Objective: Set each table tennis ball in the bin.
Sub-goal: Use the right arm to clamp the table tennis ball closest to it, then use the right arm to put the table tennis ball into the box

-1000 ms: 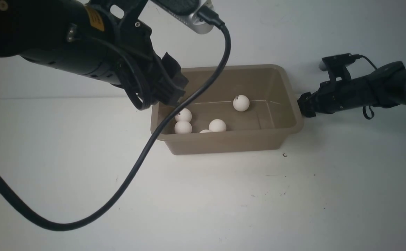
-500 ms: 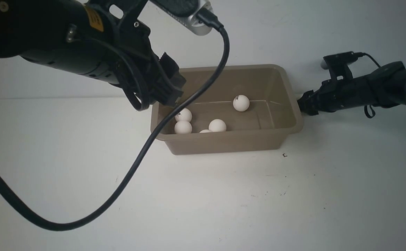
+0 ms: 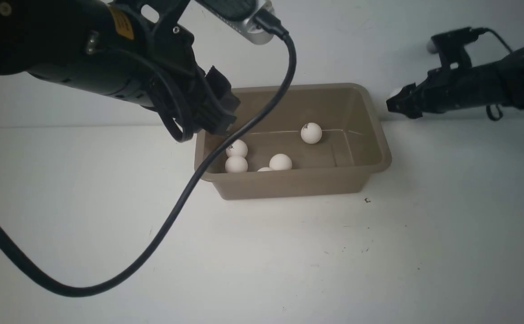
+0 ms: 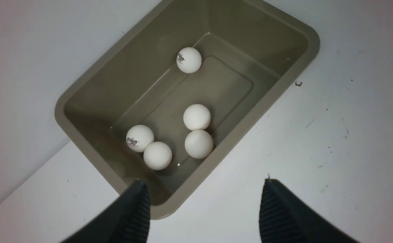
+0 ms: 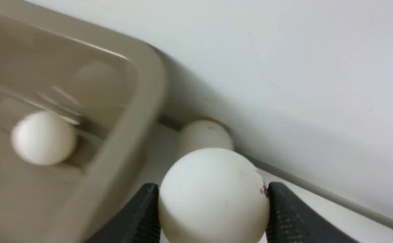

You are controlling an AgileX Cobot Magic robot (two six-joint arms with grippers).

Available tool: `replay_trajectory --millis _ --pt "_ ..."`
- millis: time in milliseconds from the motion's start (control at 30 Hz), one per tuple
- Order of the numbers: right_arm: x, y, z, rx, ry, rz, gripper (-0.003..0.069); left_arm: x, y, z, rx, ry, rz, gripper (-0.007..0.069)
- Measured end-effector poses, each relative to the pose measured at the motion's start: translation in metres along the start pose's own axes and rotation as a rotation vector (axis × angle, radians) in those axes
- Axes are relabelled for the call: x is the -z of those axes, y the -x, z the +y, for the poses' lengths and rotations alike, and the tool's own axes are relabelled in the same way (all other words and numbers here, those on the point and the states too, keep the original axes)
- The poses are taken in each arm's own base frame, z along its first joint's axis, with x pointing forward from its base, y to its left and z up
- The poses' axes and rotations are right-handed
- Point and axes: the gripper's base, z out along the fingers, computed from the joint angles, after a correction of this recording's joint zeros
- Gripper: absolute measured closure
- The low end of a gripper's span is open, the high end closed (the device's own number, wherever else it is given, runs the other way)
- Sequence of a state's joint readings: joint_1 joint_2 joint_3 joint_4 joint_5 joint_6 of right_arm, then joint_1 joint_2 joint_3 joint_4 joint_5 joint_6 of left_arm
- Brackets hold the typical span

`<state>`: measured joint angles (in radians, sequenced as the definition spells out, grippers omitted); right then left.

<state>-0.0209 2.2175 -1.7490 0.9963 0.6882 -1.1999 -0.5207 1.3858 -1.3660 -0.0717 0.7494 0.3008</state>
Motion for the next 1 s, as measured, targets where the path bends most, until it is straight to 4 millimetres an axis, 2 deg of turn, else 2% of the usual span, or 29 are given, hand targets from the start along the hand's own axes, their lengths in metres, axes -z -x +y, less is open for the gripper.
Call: replay_trajectory --millis 233,367,400,500,600,800,867,900,933,1000 --pt "0.015 0.016 0.021 0.032 0.141 -0.028 0.0292 0.000 0.001 0.000 0.000 0.002 -0.007 0.0228" --pt "0.022 0.030 0.050 0.088 0.260 -0.055 0.0292 0.000 0.001 0.000 0.000 0.004 -0.014 0.0228" --pt "0.022 0.031 0.051 0.090 0.265 -0.055 0.0292 0.000 0.001 0.000 0.000 0.004 -0.014 0.0228" --pt "0.017 0.034 0.075 0.132 0.338 -0.047 0.0292 0.000 0.001 0.000 0.000 0.005 -0.015 0.0228" --pt "0.006 0.032 0.089 0.161 0.357 -0.028 0.0292 0.000 0.001 0.000 0.000 0.005 -0.015 0.0228" --pt "0.001 0.030 0.088 0.179 0.324 -0.019 0.0270 0.000 0.001 0.000 0.000 0.005 -0.015 0.0228" --pt "0.001 0.030 0.085 0.180 0.296 -0.017 0.0190 0.000 0.001 0.000 0.001 0.003 -0.015 0.0228" --pt "0.001 0.030 0.085 0.180 0.296 -0.017 0.0190 0.000 0.001 0.000 0.001 0.003 -0.015 0.0228" --pt "0.001 0.030 0.082 0.175 0.275 -0.022 0.0134 0.000 0.001 0.000 0.002 0.002 -0.014 0.0228" --pt "0.002 0.031 0.078 0.168 0.249 -0.030 0.0094 0.000 0.001 0.000 0.002 0.002 -0.013 0.0228"
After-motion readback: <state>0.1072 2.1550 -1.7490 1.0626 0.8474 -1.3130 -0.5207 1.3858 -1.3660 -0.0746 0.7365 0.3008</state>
